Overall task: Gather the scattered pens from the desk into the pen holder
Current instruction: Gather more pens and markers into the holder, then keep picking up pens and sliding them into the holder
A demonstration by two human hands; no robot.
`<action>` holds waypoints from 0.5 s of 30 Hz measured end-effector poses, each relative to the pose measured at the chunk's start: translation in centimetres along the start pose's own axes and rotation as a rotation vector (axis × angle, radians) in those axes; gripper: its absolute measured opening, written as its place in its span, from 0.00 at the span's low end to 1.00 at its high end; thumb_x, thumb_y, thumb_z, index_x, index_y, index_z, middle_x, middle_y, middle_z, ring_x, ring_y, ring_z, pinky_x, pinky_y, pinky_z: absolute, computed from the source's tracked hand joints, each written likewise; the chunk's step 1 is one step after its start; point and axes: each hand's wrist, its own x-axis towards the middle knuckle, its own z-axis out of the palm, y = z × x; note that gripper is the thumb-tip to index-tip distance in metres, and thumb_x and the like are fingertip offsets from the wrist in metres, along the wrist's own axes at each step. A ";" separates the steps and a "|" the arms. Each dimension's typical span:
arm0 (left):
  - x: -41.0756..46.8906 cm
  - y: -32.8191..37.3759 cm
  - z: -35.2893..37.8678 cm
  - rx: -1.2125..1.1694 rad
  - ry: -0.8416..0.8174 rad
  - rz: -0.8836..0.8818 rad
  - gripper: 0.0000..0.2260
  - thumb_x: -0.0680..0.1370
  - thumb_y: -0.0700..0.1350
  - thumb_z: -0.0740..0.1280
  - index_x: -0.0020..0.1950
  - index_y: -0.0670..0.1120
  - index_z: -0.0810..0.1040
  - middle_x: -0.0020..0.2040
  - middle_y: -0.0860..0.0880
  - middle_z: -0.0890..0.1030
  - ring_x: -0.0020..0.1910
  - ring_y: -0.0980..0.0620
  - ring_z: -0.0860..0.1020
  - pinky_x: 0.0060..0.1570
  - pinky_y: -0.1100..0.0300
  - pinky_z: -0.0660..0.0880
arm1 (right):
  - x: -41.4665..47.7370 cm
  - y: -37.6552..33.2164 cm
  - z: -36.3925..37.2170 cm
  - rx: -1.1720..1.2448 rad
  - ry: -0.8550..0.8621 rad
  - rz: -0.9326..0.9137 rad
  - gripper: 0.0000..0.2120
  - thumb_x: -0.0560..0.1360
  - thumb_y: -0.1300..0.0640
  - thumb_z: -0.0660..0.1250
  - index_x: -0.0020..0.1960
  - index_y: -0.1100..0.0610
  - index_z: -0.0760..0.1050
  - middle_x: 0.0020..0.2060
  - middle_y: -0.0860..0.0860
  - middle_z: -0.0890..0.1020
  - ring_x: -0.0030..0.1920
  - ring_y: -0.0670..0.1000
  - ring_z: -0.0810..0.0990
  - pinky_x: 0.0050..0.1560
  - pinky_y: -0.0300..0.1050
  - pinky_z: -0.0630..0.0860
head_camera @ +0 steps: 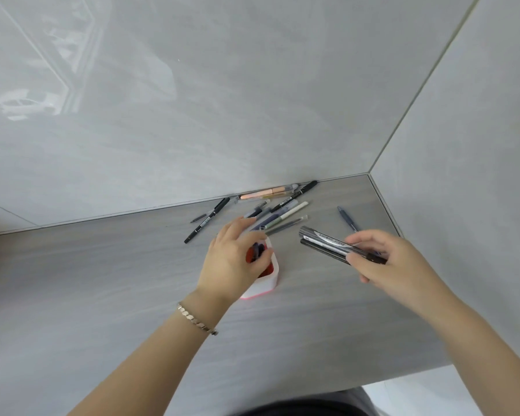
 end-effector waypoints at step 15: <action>-2.4 -1.4 -1.5 -0.499 -0.066 -0.141 0.17 0.75 0.42 0.66 0.55 0.64 0.68 0.66 0.60 0.68 0.73 0.62 0.57 0.71 0.58 0.62 | 4.5 -4.7 10.6 -0.576 0.134 -0.315 0.11 0.76 0.55 0.56 0.44 0.59 0.75 0.42 0.56 0.81 0.43 0.58 0.78 0.37 0.48 0.71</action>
